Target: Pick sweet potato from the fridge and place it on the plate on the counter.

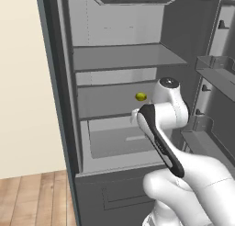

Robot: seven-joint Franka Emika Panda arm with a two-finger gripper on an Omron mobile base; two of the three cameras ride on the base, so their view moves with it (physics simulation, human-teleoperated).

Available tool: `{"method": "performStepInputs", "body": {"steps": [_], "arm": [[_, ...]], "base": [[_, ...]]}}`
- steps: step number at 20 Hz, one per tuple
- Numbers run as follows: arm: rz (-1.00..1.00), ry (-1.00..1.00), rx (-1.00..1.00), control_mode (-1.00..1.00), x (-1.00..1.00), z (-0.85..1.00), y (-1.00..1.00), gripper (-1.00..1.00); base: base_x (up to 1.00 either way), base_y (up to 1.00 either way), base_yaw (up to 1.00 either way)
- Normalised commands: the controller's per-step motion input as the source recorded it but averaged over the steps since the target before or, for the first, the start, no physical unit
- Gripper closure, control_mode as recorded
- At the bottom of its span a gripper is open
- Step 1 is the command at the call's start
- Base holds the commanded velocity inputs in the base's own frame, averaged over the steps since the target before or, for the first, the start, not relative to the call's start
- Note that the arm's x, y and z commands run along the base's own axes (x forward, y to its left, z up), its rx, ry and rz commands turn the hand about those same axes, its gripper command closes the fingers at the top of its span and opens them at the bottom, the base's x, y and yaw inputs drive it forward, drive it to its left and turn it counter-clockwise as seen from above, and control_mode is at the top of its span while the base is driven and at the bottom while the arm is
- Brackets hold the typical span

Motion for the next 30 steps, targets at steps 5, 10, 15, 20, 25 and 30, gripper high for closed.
{"method": "performStepInputs", "body": {"steps": [5, 10, 15, 20, 25, 30], "arm": [[0.00, 0.12, 0.00, -1.00, -0.33, 0.36, -0.02, 1.00], [0.00, 0.01, 0.00, -1.00, -0.26, 0.41, -0.11, 1.00], [0.01, 0.02, 0.00, -1.00, -0.18, 0.44, -0.01, 1.00], [0.06, 0.00, -0.05, -1.00, -0.38, 0.30, -0.09, 1.00], [0.02, 0.00, -0.01, -1.00, -0.33, 0.28, -0.25, 1.00], [0.02, 0.00, 0.00, -1.00, -0.50, 0.27, -0.25, 1.00]], "base": [[0.00, 0.00, 0.00], [0.00, 0.00, 0.00], [0.00, 0.00, 0.00], [0.00, 0.00, 0.00], [0.00, 0.00, 0.00], [0.00, 0.00, 0.00]]}}
